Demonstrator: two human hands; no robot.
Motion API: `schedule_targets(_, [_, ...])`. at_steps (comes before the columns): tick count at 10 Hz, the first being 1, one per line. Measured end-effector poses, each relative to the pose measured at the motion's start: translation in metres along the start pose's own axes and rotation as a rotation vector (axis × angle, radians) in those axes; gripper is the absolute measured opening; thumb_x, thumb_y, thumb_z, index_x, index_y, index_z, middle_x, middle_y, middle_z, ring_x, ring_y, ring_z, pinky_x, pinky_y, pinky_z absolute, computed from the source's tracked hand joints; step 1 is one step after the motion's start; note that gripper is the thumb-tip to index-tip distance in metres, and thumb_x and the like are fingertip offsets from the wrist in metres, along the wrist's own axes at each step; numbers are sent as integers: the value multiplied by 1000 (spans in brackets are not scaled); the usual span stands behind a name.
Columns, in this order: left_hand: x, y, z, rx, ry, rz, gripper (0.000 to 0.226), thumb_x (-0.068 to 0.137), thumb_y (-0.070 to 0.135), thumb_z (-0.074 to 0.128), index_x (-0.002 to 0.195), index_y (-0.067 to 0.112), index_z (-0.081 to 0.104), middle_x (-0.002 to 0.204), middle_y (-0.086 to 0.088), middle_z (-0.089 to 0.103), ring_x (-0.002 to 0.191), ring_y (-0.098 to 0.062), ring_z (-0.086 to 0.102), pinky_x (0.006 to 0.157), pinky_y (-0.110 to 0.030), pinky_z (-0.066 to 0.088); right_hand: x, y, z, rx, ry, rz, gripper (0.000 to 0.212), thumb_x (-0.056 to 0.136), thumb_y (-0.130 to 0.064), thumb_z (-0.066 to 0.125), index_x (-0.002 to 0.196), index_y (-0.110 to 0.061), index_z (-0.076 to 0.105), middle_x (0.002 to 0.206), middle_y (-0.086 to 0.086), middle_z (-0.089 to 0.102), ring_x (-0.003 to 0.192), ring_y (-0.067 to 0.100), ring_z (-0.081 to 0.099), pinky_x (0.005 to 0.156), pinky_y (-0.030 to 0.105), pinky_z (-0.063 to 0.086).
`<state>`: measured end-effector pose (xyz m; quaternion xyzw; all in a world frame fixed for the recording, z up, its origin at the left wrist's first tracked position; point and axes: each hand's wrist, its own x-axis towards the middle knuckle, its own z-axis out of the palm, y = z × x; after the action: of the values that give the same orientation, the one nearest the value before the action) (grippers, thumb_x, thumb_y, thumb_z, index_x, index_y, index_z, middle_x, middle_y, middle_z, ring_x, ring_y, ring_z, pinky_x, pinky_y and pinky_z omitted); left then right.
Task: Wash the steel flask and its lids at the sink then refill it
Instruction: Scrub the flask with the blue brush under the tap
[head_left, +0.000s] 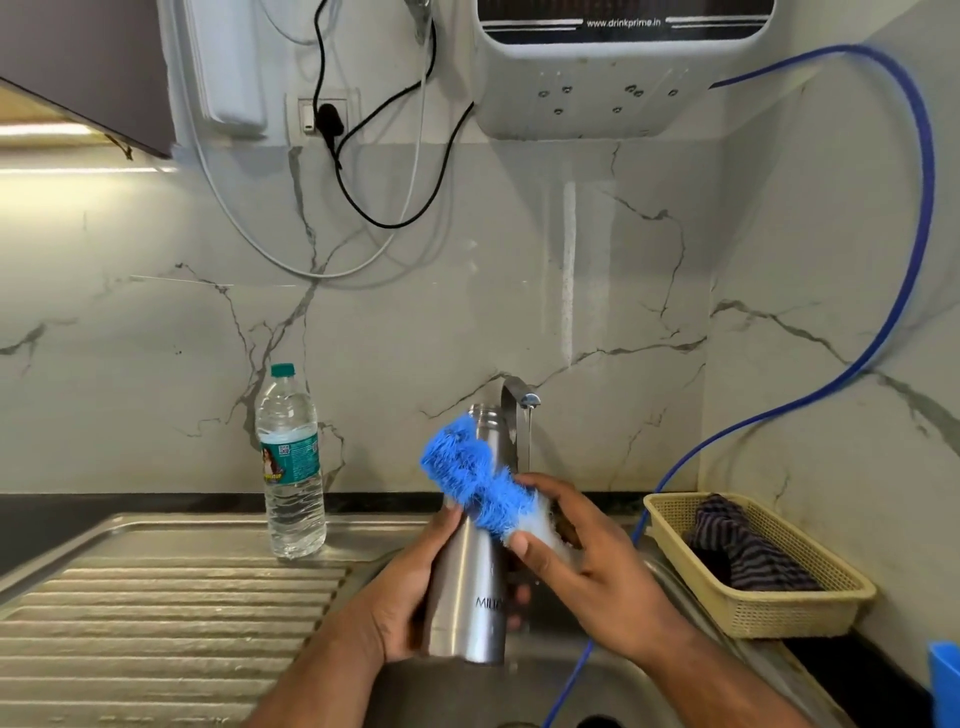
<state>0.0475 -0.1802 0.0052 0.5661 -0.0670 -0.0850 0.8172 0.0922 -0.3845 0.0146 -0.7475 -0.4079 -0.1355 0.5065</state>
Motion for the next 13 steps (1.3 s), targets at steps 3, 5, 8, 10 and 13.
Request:
schedule_targets(3, [-7,-3,-21,-162,304,-34,88,89,75,48,130,-1,63,109,-28,70,80,-40,71,76,-50,59,3,11,-29,-270,-194,-99,52,93,-45,71,140,-56,51,134,-23,59,124,1,57,102,28,49])
schedule_targets(5, [2,-12,-29,-78,317,-29,71,95,65,47,129,5,64,104,-25,74,79,-36,73,69,-41,59,6,18,-23,-183,-357,-47,56,91,-37,77,133,-65,54,120,-19,68,107,5,65,89,24,54])
schedule_targets(8, [6,-8,-16,-326,-916,237,49,103,38,51,92,-4,75,88,-32,65,68,-31,70,66,-35,57,4,2,-24,-216,-524,77,56,91,-31,77,137,-55,56,110,-27,67,100,-3,64,80,14,50])
schedule_targets(10, [12,-22,-30,45,289,-75,60,95,57,51,125,7,66,101,-24,71,78,-35,69,69,-40,60,6,10,-26,-221,-332,61,54,91,-34,77,134,-60,57,115,-36,66,100,-10,64,81,11,48])
schedule_targets(13, [4,-22,-20,72,231,-100,74,89,67,52,122,2,67,106,-30,70,78,-38,68,71,-43,59,7,14,-34,-272,-187,39,53,90,-35,78,133,-59,57,114,-41,66,101,-17,63,84,9,48])
